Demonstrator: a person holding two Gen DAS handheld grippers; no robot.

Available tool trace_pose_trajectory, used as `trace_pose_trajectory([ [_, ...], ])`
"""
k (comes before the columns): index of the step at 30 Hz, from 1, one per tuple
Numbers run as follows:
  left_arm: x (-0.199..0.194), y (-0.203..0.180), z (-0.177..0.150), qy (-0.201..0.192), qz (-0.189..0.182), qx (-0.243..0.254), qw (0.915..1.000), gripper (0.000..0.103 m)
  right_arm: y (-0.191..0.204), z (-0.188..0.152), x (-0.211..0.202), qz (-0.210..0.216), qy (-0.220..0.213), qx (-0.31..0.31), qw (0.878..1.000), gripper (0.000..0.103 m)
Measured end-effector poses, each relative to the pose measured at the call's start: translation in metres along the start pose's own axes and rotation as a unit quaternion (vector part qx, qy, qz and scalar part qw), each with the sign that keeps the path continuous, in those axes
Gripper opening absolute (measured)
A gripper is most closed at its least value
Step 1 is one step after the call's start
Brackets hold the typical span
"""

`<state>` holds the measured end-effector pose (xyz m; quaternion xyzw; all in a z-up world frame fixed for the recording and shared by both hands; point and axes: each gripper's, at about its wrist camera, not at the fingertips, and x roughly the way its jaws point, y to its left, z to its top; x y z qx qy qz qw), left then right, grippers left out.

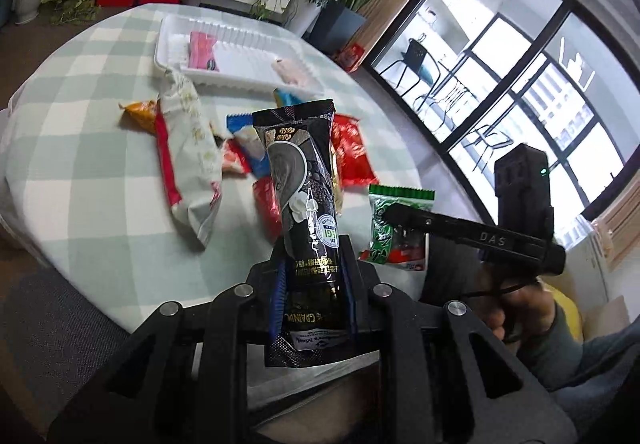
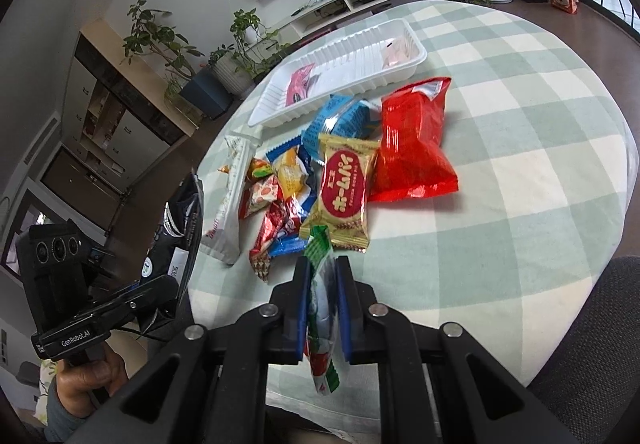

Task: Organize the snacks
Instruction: 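Lift both packets into the white tray and open both tools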

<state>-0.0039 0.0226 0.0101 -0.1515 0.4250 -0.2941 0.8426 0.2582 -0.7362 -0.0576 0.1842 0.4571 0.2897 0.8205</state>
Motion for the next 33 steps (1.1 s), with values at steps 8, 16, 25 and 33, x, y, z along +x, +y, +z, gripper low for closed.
trace_pose_trajectory([
  [8, -0.034, 0.014, 0.045, -0.054, -0.030, -0.014, 0.9980, 0.021, -0.031, 0.028, -0.025, 0.016, -0.027, 0.052, 0.998, 0.014],
  [16, -0.048, 0.060, 0.125, -0.093, 0.009, -0.005, 0.9956, 0.021, -0.072, 0.102, -0.082, -0.043, -0.119, 0.069, 0.989, 0.014],
  [25, 0.002, 0.098, 0.232, -0.080, 0.063, 0.012, 0.9947, 0.021, -0.051, 0.228, -0.061, -0.038, -0.136, 0.013, 0.990, 0.014],
  [33, 0.091, 0.120, 0.265, -0.029, 0.113, 0.020, 0.9929, 0.021, -0.025, 0.290, 0.056, -0.031, -0.024, -0.034, 0.999, 0.014],
])
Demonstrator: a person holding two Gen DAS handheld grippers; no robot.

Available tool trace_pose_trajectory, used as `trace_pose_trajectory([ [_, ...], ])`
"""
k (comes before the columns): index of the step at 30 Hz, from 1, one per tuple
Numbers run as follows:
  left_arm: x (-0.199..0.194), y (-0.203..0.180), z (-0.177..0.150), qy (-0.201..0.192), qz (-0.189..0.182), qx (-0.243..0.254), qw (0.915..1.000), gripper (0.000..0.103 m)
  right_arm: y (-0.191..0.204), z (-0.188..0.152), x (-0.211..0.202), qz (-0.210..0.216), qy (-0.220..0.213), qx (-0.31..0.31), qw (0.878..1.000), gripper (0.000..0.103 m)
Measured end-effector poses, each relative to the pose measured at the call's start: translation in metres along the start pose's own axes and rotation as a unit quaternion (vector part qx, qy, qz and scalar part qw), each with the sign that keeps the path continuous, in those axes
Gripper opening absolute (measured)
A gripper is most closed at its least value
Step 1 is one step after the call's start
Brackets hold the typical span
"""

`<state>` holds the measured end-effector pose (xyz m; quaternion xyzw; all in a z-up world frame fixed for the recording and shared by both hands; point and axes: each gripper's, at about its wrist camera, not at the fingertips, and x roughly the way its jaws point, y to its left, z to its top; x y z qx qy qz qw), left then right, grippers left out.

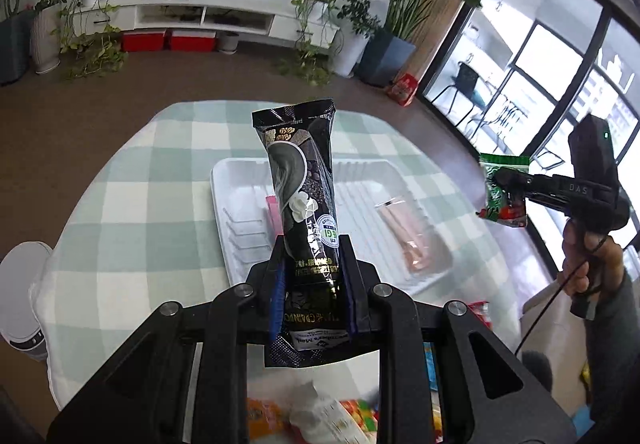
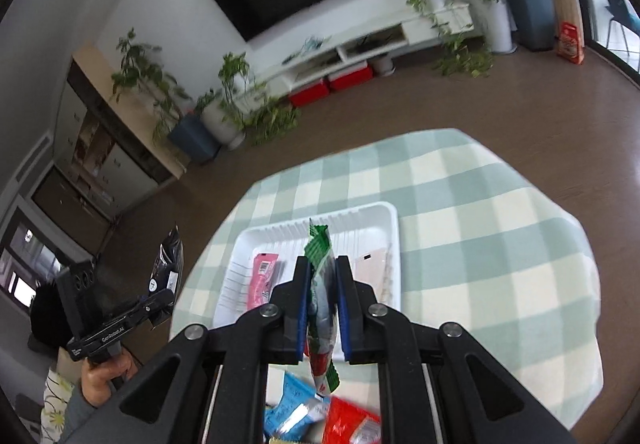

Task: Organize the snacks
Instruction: 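Lift both packets into the white tray and open both tools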

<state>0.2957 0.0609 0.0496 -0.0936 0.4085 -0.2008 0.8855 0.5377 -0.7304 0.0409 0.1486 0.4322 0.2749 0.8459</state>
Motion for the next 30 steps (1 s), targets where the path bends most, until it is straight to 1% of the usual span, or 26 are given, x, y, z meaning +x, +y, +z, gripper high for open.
trace_pose_trajectory([
  [4, 0.038, 0.003, -0.004, 0.025, 0.026, 0.010, 0.9993, 0.021, 0.006, 0.001, 0.055, 0.007, 0.056, -0.017, 0.998, 0.014],
  [8, 0.064, 0.002, -0.011, 0.043, 0.034, 0.024, 0.9982, 0.021, 0.007, -0.004, 0.096, 0.006, 0.092, -0.023, 0.995, 0.014],
  [11, 0.075, 0.004, -0.017, 0.050, 0.041, 0.024, 0.9976, 0.021, 0.003, -0.007, 0.117, 0.004, 0.107, -0.023, 0.994, 0.014],
  [13, 0.075, 0.001, -0.021, 0.054, 0.043, 0.023, 0.9973, 0.021, 0.001, -0.009, 0.127, 0.000, 0.116, -0.021, 0.993, 0.014],
  [19, 0.095, 0.001, -0.024, 0.075, 0.050, 0.030, 0.9955, 0.022, -0.007, -0.012, 0.148, -0.011, 0.137, -0.014, 0.990, 0.014],
  [23, 0.102, 0.001, -0.025, 0.083, 0.056, 0.029, 0.9945, 0.022, -0.013, -0.016, 0.154, -0.014, 0.144, -0.008, 0.989, 0.015],
  [27, 0.105, 0.005, -0.025, 0.088, 0.067, 0.023, 0.9936, 0.023, -0.018, -0.018, 0.156, -0.019, 0.146, -0.003, 0.989, 0.018],
  [30, 0.107, 0.007, -0.024, 0.088, 0.068, 0.021, 0.9936, 0.027, -0.023, -0.019, 0.158, -0.029, 0.146, -0.002, 0.989, 0.020],
])
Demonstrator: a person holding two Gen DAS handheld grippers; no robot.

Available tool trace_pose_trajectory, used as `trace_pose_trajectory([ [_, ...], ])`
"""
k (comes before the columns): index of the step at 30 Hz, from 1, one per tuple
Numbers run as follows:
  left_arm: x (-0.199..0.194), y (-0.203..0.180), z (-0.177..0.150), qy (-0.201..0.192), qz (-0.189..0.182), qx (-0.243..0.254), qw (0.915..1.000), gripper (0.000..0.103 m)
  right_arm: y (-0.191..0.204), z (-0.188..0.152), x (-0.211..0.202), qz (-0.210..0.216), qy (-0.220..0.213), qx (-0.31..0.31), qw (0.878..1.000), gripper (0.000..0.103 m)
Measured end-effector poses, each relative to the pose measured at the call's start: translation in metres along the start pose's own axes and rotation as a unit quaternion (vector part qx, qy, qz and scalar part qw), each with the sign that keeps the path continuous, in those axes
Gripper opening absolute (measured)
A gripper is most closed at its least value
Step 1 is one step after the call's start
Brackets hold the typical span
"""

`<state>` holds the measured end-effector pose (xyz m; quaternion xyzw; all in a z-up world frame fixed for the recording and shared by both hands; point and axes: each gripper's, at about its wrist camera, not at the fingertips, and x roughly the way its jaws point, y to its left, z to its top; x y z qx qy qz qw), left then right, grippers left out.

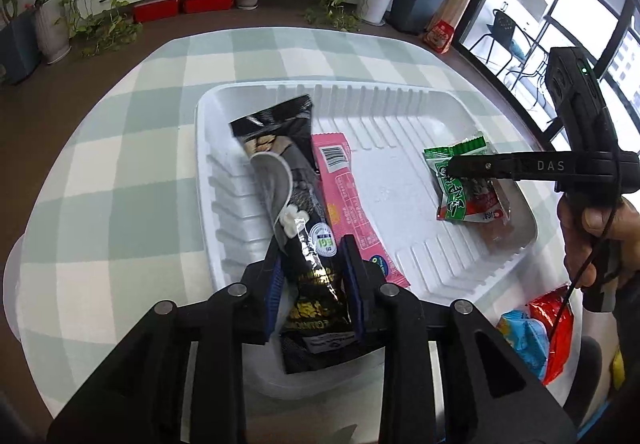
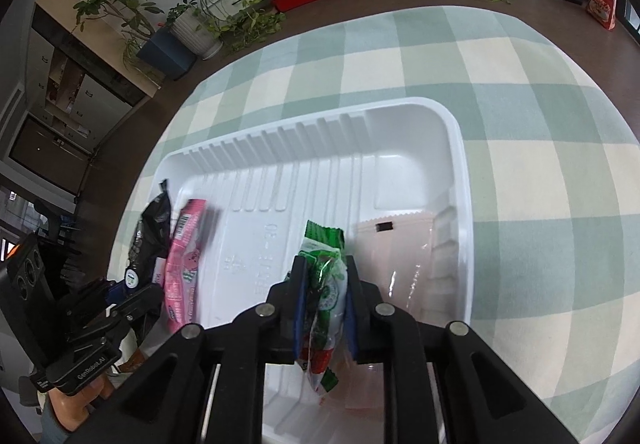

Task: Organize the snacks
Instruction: 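Lift both packets into the white tray and open both tools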

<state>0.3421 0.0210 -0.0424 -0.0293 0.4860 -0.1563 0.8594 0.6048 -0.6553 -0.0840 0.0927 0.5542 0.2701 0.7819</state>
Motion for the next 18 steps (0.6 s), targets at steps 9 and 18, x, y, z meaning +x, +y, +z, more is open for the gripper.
trace_pose_trajectory([
  [9, -0.005, -0.001, 0.003, -0.009, 0.005, 0.004, 0.9999, 0.057, 0.001, -0.001, -0.011, -0.006, -0.020, -0.006, 1.000, 0.042],
  [18, -0.045, 0.003, 0.006, -0.056, 0.007, -0.010, 0.9983, 0.080, -0.004, 0.002, -0.048, 0.005, -0.051, 0.015, 0.999, 0.066],
])
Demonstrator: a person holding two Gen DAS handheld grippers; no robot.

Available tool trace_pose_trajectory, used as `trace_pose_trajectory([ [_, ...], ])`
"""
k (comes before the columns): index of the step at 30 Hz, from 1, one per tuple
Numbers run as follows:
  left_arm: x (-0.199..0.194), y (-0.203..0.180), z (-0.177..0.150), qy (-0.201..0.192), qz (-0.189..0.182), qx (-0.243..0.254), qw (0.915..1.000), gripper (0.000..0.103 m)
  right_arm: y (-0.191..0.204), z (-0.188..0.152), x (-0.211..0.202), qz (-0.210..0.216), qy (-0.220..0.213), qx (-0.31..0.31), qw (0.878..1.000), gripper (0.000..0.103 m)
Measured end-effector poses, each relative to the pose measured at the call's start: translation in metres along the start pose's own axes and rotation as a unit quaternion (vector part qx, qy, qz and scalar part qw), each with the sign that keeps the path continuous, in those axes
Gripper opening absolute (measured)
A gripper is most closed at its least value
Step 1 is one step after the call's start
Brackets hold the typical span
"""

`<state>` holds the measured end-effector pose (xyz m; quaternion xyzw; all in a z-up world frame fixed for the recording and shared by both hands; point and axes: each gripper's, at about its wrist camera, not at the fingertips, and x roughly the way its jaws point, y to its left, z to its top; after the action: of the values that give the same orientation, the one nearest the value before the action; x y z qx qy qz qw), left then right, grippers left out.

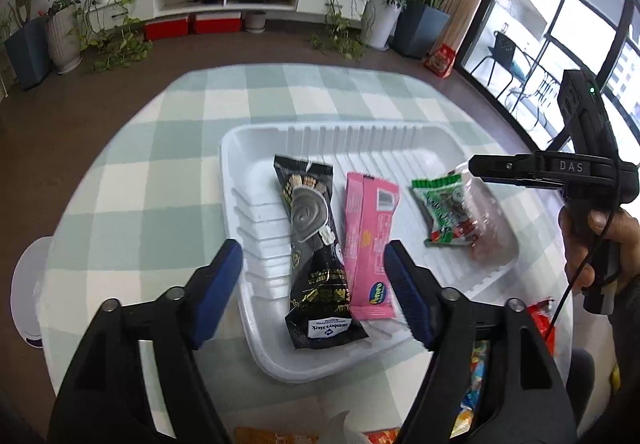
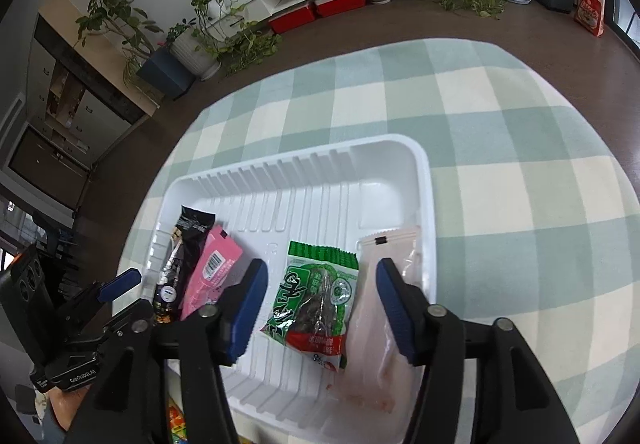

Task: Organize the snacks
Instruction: 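Withdraw both tools back over the remaining snacks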

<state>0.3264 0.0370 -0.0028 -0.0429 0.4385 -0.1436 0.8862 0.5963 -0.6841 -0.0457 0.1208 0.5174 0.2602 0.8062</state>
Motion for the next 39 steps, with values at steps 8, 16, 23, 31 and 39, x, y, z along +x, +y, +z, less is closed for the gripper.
trace_pose_trajectory([
  [8, -0.087, -0.009, -0.016, -0.091, 0.009, 0.016, 0.9956, 0.103, -0.019, -0.008, -0.095, 0.008, -0.109, 0.029, 0.994, 0.088],
  [16, -0.144, -0.013, -0.089, -0.096, 0.016, -0.011, 0.9952, 0.103, -0.018, -0.100, -0.152, 0.032, -0.145, 0.021, 0.989, 0.097],
  [23, -0.124, 0.008, -0.166, -0.016, -0.047, -0.130, 0.9903, 0.103, -0.009, -0.216, -0.150, 0.081, -0.126, 0.025, 0.988, 0.080],
  [31, -0.103, -0.014, -0.185, 0.028, -0.051, -0.124, 0.9906, 0.103, 0.013, -0.288, -0.155, 0.053, -0.154, 0.005, 0.987, 0.080],
  [39, -0.083, -0.033, -0.184, 0.057, -0.026, -0.107, 0.9923, 0.103, 0.033, -0.301, -0.144, 0.062, -0.135, -0.021, 0.989, 0.084],
])
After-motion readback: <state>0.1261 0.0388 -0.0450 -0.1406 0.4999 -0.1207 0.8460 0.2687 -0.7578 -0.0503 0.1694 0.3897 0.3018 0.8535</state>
